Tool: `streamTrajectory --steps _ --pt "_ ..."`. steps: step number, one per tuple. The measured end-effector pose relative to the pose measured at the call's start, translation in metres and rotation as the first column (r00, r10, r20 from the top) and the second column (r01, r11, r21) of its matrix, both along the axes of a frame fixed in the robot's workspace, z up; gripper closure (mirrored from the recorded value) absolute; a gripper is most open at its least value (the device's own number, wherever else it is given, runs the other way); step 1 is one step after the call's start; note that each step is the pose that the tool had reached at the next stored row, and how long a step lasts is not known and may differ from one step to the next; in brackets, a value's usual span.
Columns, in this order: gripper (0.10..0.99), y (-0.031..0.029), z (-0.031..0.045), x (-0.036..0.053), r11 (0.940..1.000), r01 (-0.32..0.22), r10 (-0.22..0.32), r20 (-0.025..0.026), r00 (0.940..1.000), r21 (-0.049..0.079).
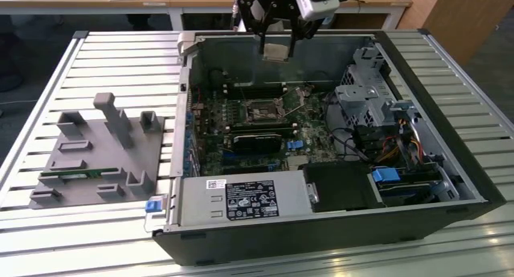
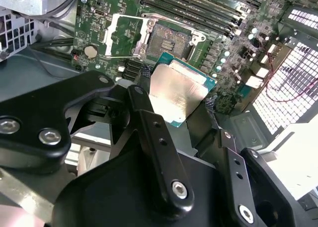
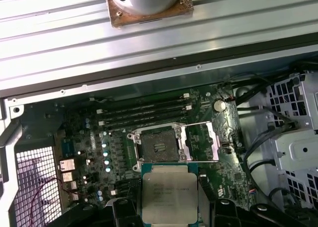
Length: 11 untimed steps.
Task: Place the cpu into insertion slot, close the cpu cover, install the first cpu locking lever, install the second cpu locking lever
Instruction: 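Place the cpu into insertion slot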
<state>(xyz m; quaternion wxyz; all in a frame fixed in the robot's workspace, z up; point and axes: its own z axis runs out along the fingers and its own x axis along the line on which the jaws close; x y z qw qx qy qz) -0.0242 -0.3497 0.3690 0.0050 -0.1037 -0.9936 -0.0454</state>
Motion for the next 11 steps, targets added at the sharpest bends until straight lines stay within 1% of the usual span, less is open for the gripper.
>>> streamTrajectory --steps 11 --pt "0.545 0.0000 -0.0001 0.0000 0.9996 0.027 -0.027 0.0000 0.9996 0.000"
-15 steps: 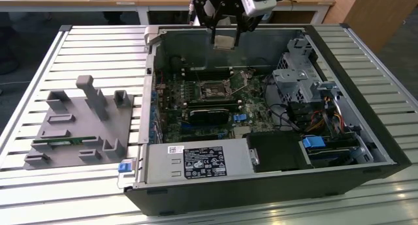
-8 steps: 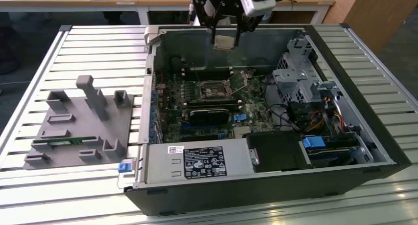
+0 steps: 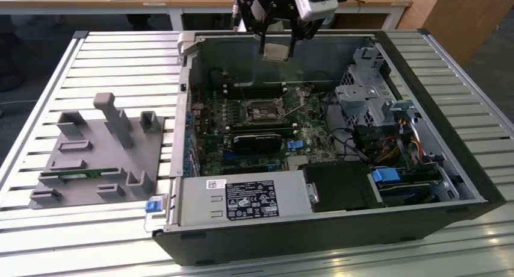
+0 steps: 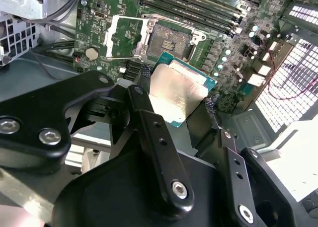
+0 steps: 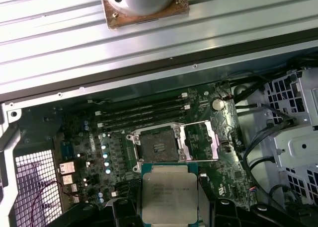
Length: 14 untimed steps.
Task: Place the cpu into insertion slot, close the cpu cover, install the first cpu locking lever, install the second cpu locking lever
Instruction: 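Place the cpu into insertion slot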
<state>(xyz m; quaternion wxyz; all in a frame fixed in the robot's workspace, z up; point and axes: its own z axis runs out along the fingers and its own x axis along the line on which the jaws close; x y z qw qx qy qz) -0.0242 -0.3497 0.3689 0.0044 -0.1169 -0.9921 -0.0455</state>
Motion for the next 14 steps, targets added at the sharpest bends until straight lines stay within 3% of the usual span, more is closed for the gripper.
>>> streamTrajectory --steps 14 --pt "0.545 0.0000 -0.0003 0.0000 0.9993 0.038 -0.038 0.0001 0.9993 0.000"
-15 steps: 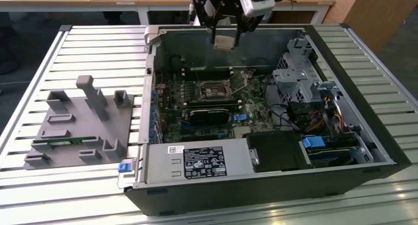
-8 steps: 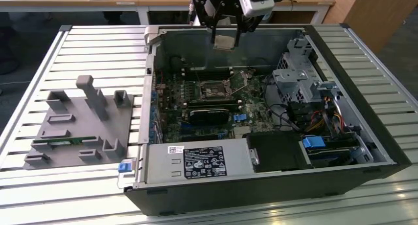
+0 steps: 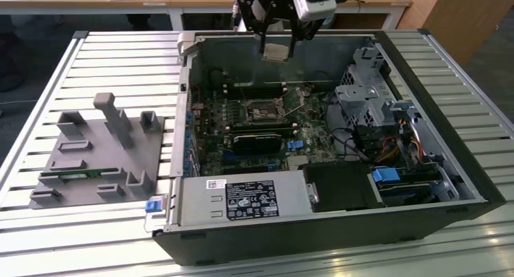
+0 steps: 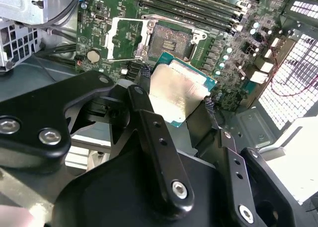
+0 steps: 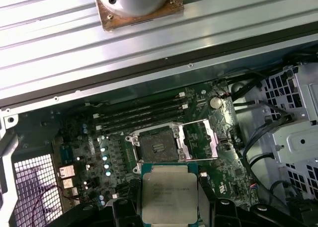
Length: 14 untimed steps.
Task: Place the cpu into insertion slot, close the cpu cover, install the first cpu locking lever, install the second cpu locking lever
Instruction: 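Place the cpu into insertion slot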
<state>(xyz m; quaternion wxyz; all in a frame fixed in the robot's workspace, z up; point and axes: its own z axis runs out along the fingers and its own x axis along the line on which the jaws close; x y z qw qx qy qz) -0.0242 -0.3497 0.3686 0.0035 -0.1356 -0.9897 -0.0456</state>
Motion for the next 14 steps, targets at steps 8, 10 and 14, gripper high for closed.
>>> streamTrajectory --steps 8,10,14 --pt "0.545 0.0003 -0.0017 0.0000 0.9963 0.086 -0.086 0.0000 0.9963 -0.001" --pt "0.545 0.0003 -0.0021 0.0000 0.9936 0.113 -0.113 -0.0001 0.9936 -0.001" --pt "0.545 0.0002 -0.0028 0.0000 0.9846 0.175 -0.175 0.0000 0.9846 -0.001"
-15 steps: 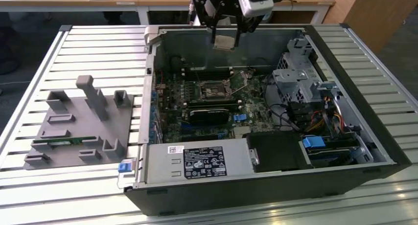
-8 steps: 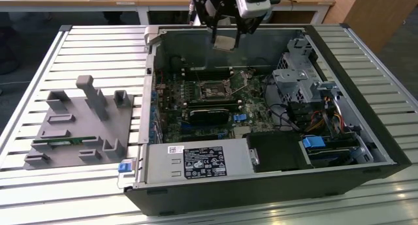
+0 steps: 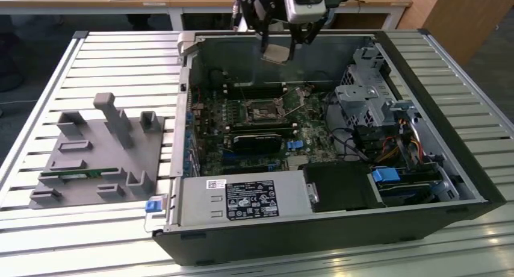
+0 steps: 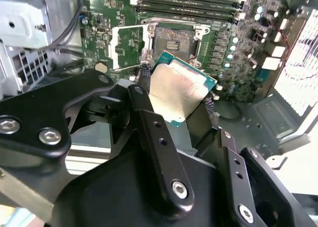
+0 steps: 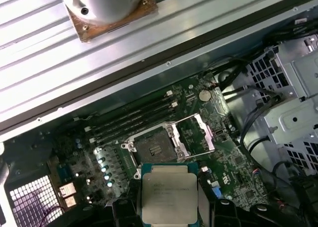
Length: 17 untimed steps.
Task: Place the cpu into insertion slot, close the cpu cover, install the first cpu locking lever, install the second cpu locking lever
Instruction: 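Place the cpu into insertion slot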
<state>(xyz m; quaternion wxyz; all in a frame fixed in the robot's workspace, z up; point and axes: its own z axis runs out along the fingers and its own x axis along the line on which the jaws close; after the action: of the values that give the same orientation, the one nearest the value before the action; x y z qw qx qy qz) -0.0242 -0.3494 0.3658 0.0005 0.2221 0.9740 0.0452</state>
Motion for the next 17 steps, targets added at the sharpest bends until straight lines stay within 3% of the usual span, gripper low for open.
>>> streamTrajectory --steps 5,17 --pt "0.545 0.0000 -0.0009 -0.0001 0.9966 0.082 -0.082 0.0000 0.9966 0.000" --pt "0.545 0.0001 -0.0029 -0.0002 0.9821 0.188 -0.188 0.0000 0.9821 0.000"
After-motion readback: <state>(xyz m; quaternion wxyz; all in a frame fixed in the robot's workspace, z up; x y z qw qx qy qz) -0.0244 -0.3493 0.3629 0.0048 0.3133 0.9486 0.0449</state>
